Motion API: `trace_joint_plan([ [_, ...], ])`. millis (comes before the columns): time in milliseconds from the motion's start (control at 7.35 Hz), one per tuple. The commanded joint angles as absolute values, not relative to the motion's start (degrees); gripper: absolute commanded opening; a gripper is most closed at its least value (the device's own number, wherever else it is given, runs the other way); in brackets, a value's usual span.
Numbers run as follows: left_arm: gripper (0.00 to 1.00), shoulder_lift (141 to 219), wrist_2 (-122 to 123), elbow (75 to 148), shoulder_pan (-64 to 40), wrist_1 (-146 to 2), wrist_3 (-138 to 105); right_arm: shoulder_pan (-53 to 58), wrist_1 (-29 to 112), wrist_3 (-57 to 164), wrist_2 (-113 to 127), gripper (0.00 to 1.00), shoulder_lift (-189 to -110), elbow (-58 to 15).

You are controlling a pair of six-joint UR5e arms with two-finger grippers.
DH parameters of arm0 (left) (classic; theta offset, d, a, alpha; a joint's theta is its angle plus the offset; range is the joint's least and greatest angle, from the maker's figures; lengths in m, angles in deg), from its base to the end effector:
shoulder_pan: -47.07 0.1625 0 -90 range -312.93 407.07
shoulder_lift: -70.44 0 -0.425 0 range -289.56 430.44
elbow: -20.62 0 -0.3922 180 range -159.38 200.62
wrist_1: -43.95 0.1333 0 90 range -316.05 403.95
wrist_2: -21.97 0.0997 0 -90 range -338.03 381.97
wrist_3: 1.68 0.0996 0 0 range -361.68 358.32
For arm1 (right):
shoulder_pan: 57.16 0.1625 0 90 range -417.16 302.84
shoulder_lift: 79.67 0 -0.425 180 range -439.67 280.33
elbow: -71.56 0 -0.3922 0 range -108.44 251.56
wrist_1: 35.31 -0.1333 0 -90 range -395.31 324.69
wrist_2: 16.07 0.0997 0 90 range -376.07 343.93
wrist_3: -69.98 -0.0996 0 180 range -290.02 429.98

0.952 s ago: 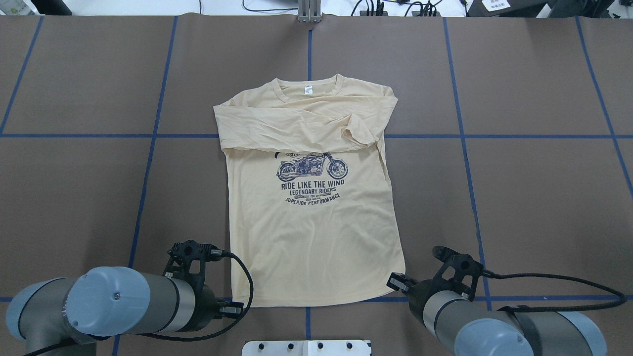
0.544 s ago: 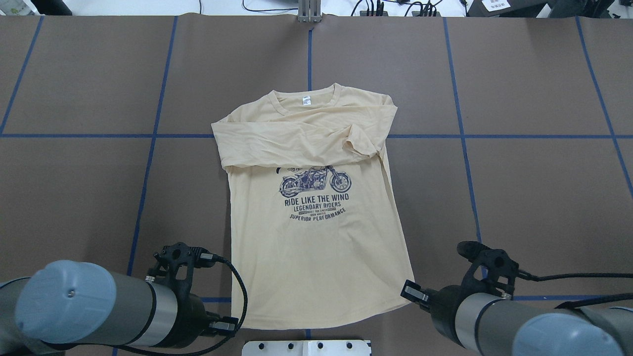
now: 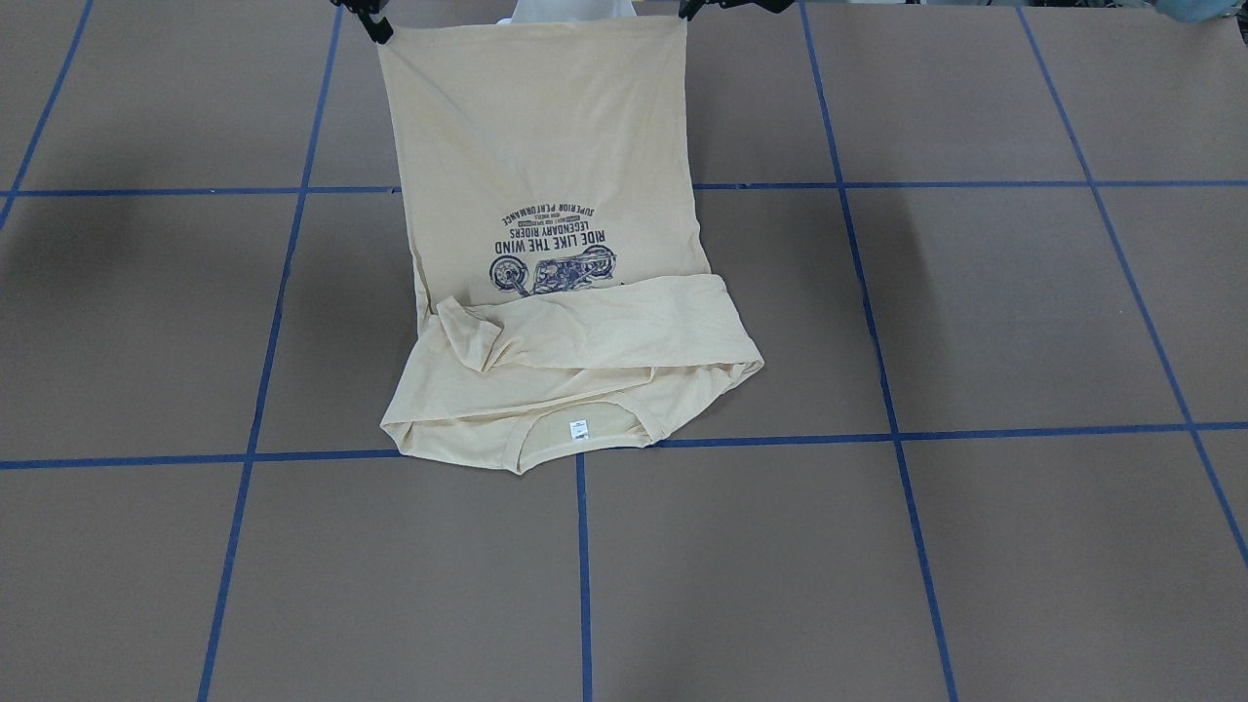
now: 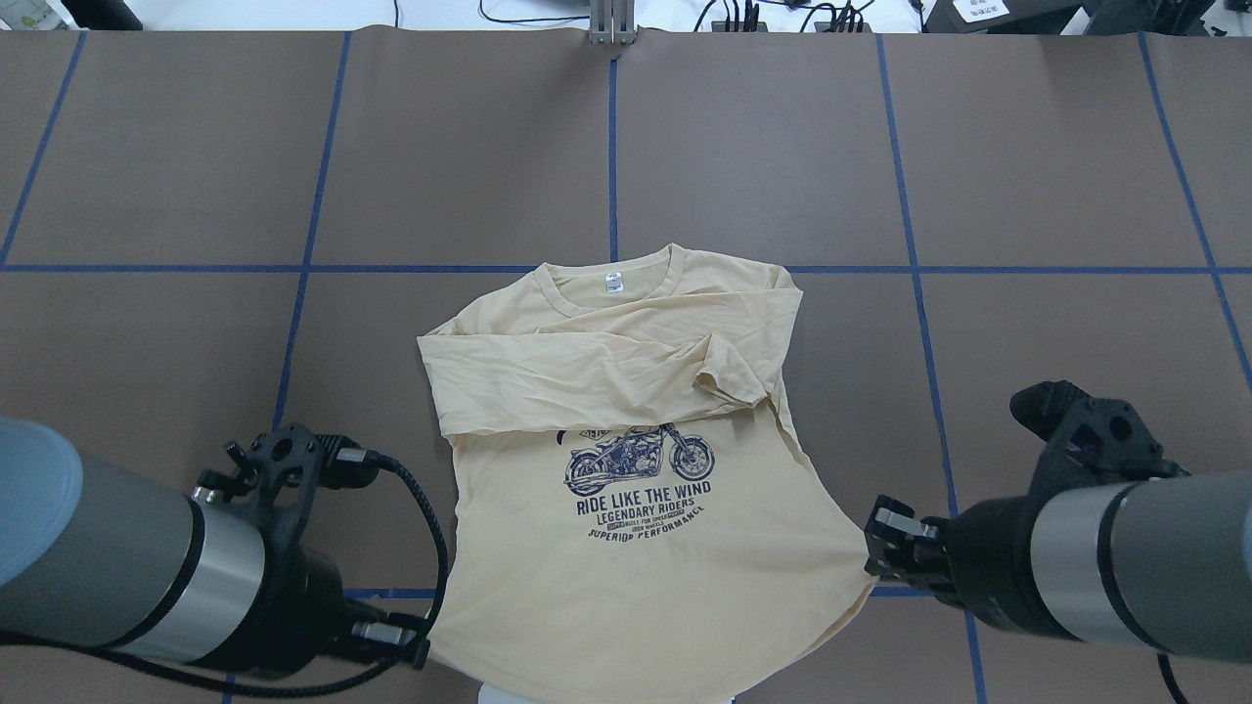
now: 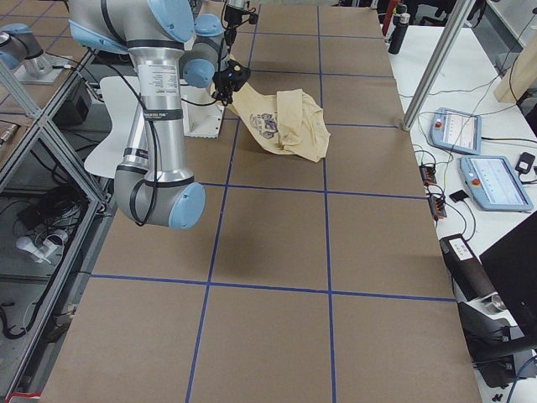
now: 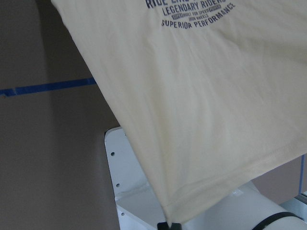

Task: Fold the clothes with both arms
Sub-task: 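Lift the hem with both grippers and fold it over toward the collar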

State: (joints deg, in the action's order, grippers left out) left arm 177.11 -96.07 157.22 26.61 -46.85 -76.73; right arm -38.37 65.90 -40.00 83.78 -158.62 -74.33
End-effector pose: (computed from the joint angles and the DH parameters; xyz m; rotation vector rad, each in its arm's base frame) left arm 0.3642 -0.2282 0.1681 -0.0831 1.1736 0.1886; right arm -0.3150 -0.2300 0.1916 -0.1704 -0.9812 0.5372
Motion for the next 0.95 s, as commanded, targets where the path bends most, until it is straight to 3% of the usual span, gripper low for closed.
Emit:
trace_joint_plan([
  [0, 0.0, 183.4, -92.1, 146.4, 17.7, -46.5, -73.6, -28.4, 66.0, -33.9, 84.4, 0.0, -149.0, -59.8],
  [136, 0.0, 185.4, -88.8, 142.0, 14.4, -46.5, -70.4, -24.2, 65.8, -28.9, 84.4, 0.0, -147.7, -56.0],
  [408, 0.0, 185.7, -88.2, 140.6, 8.3, -46.6, -64.2, -18.5, 59.2, -25.8, 84.2, 0.0, -142.1, -45.7],
  [816, 0.0, 189.1, -84.6, 126.6, 8.3, -53.7, -63.7, -16.6, 43.0, -23.5, 84.2, 0.0, -140.5, -27.6],
])
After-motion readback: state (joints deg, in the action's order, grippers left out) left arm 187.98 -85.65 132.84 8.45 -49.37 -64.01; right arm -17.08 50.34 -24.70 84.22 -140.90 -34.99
